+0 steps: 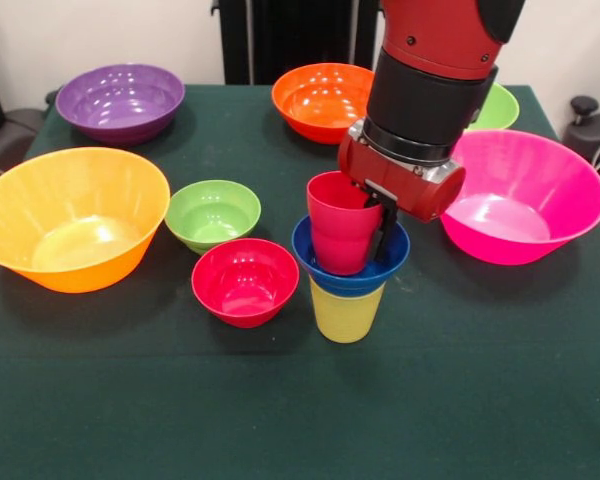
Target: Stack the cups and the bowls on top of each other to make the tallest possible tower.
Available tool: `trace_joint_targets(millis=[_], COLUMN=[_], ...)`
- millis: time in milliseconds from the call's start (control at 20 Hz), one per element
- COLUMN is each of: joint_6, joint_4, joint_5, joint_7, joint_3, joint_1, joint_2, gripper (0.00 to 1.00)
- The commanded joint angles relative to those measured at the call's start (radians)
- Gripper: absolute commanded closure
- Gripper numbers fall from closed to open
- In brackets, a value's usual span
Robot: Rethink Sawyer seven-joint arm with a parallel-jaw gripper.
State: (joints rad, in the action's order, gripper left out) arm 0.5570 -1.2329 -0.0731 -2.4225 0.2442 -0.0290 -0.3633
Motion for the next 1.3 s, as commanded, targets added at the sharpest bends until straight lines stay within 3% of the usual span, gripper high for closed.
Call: trace_joint_targets(millis=[50, 1300], joint_6=[-0.021, -0.085], joint_4=[-0.051, -0.061], joint_5=[-0.017, -0.045], joint_7=[-0.13, -0.137], joint_3=[-0.05, -0.064], joint_1=[-0.013, -0.013], joint_2=[0.01, 0.011], gripper=[1.0, 1.0])
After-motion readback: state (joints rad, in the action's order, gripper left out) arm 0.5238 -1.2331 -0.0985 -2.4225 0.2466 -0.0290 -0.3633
